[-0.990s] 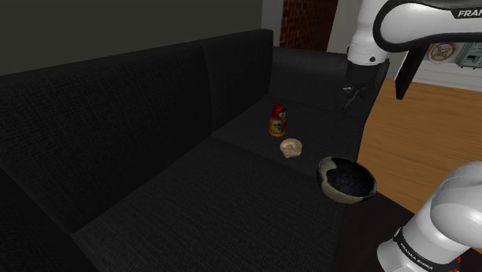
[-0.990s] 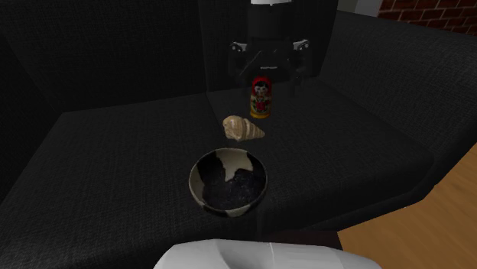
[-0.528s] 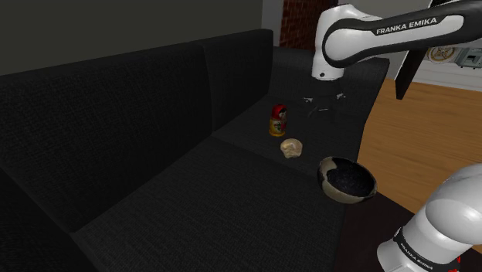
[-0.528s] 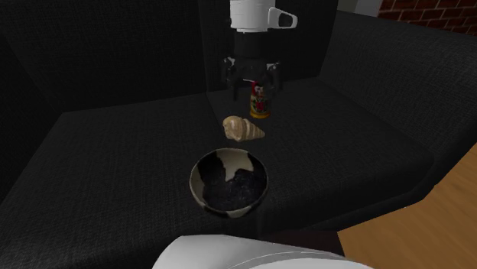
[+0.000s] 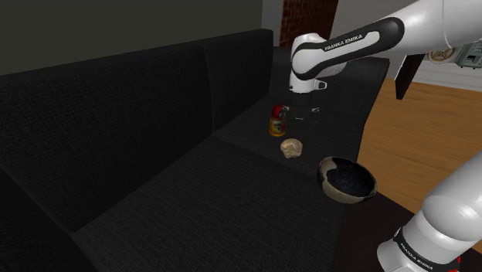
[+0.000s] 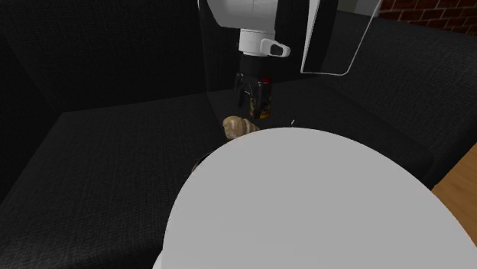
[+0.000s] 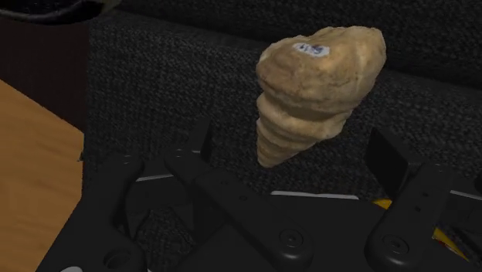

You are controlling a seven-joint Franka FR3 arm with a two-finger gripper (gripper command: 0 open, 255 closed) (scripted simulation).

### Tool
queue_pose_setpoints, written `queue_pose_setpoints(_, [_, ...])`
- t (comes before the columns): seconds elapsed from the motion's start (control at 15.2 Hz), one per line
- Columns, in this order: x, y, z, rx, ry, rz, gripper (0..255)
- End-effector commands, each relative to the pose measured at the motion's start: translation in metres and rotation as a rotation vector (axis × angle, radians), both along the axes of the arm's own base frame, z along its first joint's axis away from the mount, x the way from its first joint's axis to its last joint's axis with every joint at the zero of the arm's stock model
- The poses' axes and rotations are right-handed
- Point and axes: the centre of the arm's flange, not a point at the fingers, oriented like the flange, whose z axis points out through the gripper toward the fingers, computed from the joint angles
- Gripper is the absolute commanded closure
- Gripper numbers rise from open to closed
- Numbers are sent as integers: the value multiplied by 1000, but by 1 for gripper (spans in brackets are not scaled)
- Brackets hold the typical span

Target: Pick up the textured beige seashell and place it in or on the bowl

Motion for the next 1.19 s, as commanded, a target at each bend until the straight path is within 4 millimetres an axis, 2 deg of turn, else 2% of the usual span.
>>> queue_pose_setpoints(0.0, [18,-9,-18,1,22,-124,0])
queue_pose_setpoints(0.53, [10,-4,-57,1,22,-124,0])
queue_pose_setpoints(0.99, [10,-4,-57,1,22,-124,0])
queue_pose_setpoints(1.06, [10,-4,-57,1,22,-124,255])
queue_pose_setpoints(1.12, [10,-4,-57,1,22,-124,255])
